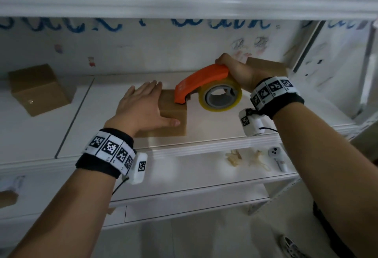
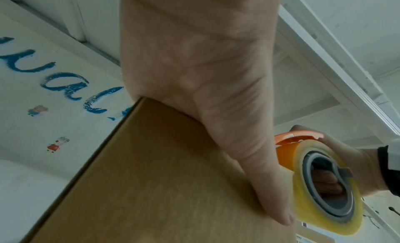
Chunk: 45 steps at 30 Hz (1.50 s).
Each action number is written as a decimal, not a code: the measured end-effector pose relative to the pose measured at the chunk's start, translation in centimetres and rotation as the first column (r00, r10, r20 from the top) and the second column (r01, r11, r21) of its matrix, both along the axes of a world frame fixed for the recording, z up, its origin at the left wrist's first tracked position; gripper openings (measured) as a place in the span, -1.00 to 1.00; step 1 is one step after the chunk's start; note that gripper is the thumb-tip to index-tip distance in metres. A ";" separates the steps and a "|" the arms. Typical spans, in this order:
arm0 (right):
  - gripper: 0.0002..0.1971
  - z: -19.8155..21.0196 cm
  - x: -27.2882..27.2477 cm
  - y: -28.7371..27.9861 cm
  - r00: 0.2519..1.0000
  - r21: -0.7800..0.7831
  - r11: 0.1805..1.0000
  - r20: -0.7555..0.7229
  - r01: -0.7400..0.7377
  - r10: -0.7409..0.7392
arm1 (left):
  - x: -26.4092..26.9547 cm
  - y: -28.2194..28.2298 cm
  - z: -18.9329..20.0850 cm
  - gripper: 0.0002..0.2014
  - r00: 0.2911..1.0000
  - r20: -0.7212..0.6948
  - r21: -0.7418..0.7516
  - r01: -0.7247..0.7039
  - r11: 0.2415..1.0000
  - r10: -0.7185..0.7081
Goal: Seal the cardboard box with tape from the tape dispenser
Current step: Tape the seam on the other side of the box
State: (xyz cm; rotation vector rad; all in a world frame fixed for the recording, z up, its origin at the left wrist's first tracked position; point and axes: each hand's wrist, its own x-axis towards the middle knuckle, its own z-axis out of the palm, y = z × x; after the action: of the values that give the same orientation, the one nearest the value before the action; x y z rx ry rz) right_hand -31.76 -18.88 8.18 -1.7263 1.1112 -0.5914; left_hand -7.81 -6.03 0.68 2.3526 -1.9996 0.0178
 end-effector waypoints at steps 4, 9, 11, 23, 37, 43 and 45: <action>-0.59 -0.1 0.1 0.0 1.000 -0.004 1.000 -0.017 -0.007 0.007 | 0.0 0.0 0.5 0.30 1.000 -0.028 0.033 0.009 0.999 -0.008; -0.60 -0.1 0.0 0.1 1.000 -0.004 1.000 -0.014 0.005 -0.005 | -0.8 -0.1 1.9 0.28 0.999 0.041 0.099 0.026 0.995 -0.031; -0.60 -0.1 0.0 0.2 1.000 0.000 1.000 -0.019 0.005 -0.005 | -2.0 -0.6 2.4 0.35 0.995 0.080 0.077 0.048 0.996 -0.055; -0.60 -0.4 0.3 0.2 1.000 -0.039 0.999 -0.026 0.011 -0.012 | -3.3 -0.8 0.7 -0.05 0.996 -0.082 -0.071 0.032 0.997 -0.038; -0.57 -1.0 0.4 -0.1 0.996 -0.008 0.999 -0.085 -0.035 0.034 | -1.5 -0.3 -0.2 0.01 1.000 -0.003 -0.053 0.008 0.999 -0.008; -0.58 -2.1 -0.5 -0.6 0.999 0.016 1.000 -0.040 0.001 -0.001 | -1.4 -0.1 0.0 -0.02 1.000 0.015 -0.045 0.022 0.999 -0.022; -0.62 -2.4 -0.6 -0.5 0.999 0.013 1.000 -0.024 0.028 -0.028 | -1.4 -0.1 0.0 -0.02 1.000 0.014 -0.043 0.013 0.999 -0.013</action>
State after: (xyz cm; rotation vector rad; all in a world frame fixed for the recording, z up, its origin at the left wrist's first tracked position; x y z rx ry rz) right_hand -32.35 -19.35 5.82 -1.7123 1.1551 -0.5810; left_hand -9.20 -6.15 0.73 2.3194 -1.9995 0.0758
